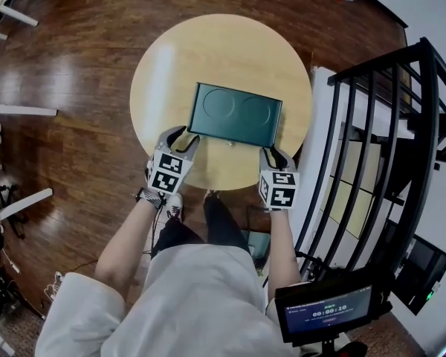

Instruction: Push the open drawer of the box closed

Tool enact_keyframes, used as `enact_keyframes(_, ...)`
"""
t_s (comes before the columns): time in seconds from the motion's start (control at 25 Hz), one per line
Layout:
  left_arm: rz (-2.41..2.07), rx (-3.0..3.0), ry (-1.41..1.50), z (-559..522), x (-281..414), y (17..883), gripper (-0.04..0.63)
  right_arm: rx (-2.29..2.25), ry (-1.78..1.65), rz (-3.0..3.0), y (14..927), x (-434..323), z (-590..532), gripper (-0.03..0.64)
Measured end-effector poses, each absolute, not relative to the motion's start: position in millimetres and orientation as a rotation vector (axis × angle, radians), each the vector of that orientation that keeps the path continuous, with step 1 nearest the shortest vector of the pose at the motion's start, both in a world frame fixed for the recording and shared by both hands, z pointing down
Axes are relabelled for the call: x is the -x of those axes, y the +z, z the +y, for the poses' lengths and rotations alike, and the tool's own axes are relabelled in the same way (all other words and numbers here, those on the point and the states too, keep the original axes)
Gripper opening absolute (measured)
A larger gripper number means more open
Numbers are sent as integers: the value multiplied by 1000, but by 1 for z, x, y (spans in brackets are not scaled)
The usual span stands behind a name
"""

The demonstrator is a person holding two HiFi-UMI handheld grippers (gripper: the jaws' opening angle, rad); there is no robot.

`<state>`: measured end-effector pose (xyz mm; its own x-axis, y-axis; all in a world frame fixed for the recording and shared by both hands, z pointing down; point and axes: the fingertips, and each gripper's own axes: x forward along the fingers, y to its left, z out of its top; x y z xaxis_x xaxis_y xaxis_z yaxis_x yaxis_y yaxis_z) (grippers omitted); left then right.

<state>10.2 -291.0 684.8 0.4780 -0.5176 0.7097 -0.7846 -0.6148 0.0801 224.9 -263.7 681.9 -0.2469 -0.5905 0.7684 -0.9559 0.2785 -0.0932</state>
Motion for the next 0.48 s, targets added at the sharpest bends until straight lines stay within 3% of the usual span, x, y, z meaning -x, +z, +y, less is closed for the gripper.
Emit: enact_keyframes(0.48,-1095,-2278,847,-295,-13,686,183,-1432,806,-1906,682,-228,-267,101)
